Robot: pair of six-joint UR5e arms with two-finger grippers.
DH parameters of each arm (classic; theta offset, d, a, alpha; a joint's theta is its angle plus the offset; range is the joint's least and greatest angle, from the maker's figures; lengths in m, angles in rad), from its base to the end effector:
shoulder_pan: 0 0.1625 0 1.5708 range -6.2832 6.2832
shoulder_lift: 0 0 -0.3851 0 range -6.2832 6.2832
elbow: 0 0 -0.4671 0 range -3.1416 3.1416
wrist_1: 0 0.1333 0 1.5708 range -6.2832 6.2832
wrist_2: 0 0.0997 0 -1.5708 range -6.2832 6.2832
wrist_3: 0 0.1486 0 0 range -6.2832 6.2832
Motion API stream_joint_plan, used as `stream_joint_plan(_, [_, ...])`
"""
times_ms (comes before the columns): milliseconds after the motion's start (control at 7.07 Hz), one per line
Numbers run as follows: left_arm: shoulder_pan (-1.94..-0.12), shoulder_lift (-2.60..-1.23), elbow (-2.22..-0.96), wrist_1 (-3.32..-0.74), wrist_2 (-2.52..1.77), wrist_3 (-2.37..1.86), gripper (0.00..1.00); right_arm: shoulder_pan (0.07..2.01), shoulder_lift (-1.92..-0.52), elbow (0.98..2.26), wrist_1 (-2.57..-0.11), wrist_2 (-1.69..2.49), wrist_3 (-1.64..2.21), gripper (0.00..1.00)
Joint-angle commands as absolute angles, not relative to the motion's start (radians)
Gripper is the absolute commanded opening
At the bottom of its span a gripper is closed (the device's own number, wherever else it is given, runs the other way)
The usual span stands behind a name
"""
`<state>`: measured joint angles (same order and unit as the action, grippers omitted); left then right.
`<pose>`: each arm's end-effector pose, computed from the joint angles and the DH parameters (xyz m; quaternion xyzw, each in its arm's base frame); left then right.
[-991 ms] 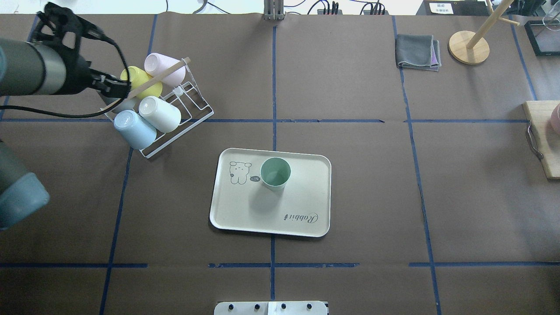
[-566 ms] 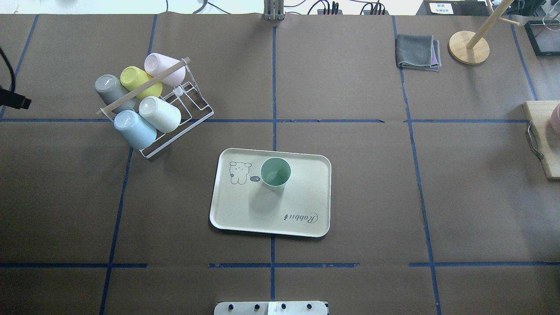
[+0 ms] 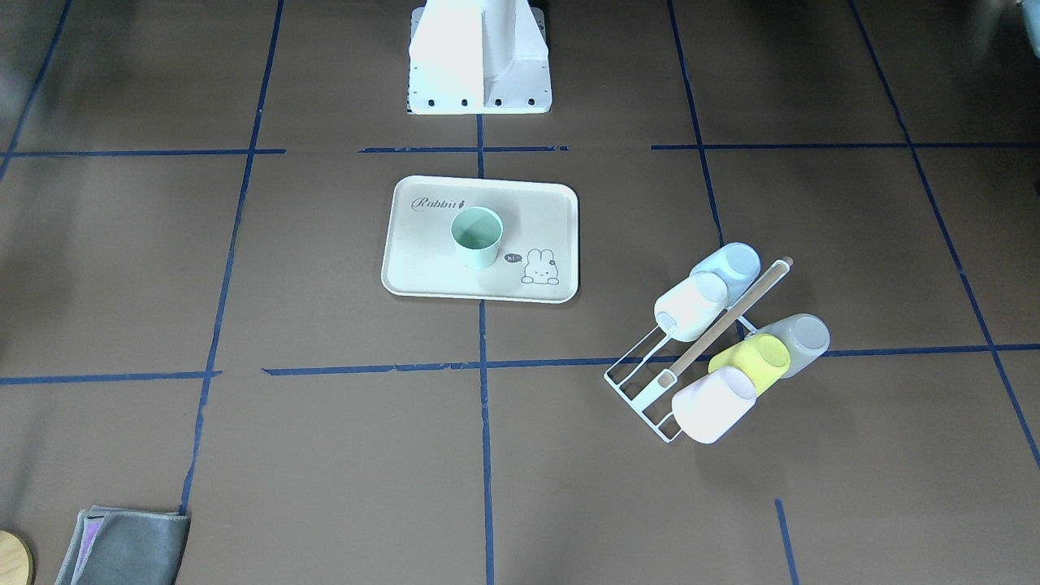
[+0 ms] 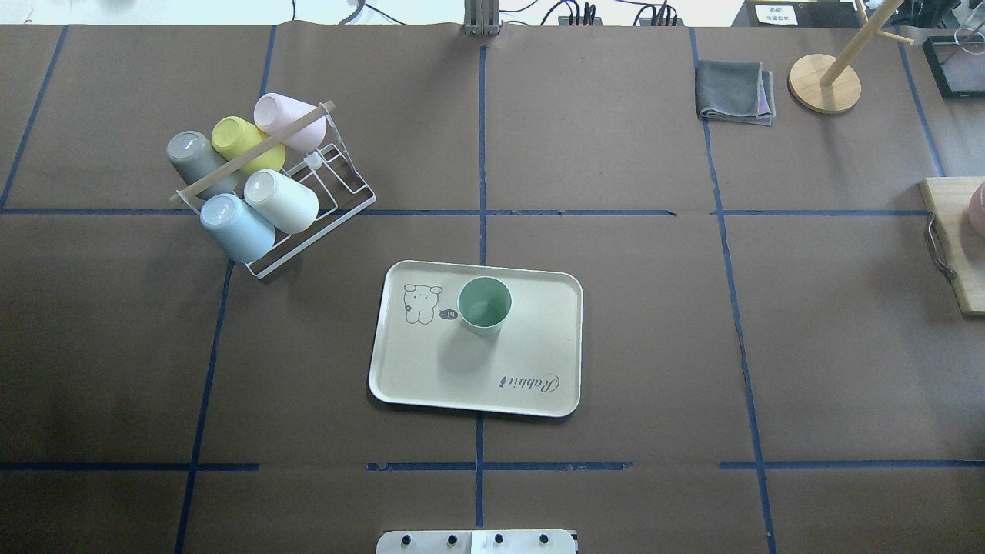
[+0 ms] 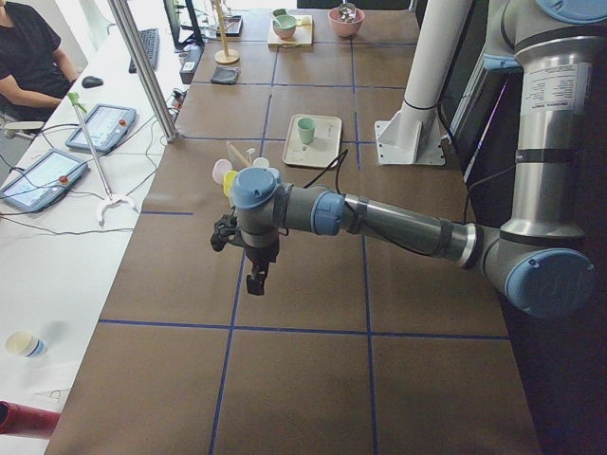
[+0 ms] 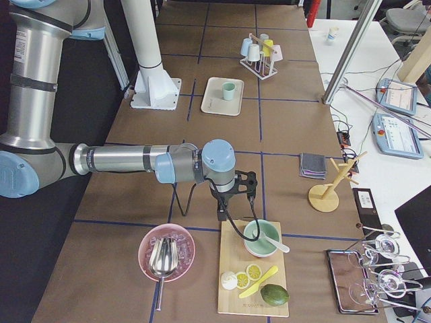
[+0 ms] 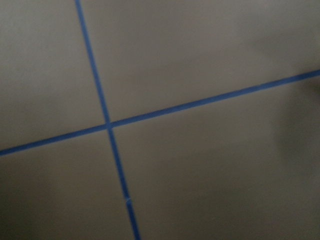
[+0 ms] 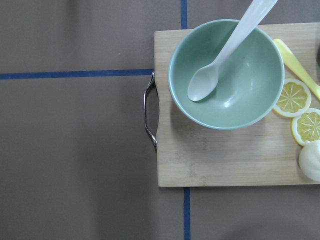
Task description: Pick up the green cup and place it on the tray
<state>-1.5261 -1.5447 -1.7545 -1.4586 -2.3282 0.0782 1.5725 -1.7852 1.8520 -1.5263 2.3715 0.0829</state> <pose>-0.0063 -0.5566 0.5775 0.0273 0.3692 0.0654 0.9266 0.0275 -0.4946 0.5993 0.0354 -0.3909 0.0172 0.9196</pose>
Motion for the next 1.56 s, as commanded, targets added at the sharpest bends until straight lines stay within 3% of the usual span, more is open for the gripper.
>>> stream_joint_plan(0, [-1.613,-1.540,-1.643,-1.447,-2.388,0.113,1.00,1.603,-1.786,1.855,-1.600,2.372,-0.050,1.00])
stream_joint_plan(1415, [-1.605,-1.545,-1.654,-1.486,-2.388,0.029,1.00,1.526,-1.787,1.872,-1.678,2.381,-0.049,1.00])
